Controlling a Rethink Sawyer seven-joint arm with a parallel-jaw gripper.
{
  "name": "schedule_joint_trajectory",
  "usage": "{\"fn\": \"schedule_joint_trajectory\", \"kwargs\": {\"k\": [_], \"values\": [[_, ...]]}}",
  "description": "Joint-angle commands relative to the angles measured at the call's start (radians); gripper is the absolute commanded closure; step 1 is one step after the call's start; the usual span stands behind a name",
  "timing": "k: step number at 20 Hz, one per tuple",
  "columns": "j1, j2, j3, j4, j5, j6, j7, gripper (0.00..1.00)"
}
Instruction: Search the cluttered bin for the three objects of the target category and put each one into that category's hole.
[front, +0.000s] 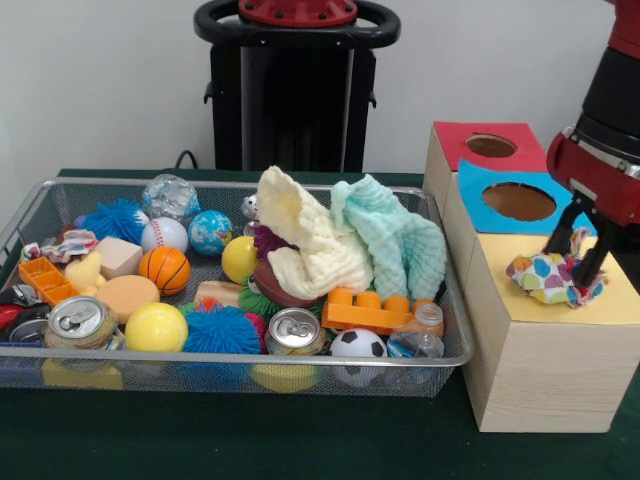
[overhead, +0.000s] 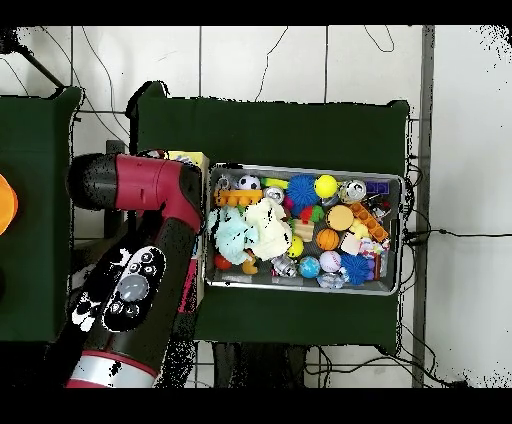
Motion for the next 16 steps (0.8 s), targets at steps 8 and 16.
{"fn": "schedule_joint_trajectory", "kwargs": {"k": [8, 16], "values": [[-0.043, 0.016, 0.097, 0.114, 0.059, 0.085, 0.199, 0.0], [-0.018, 0.033, 0.033, 0.092, 0.046, 0.072, 0.251, 0.0]]}}
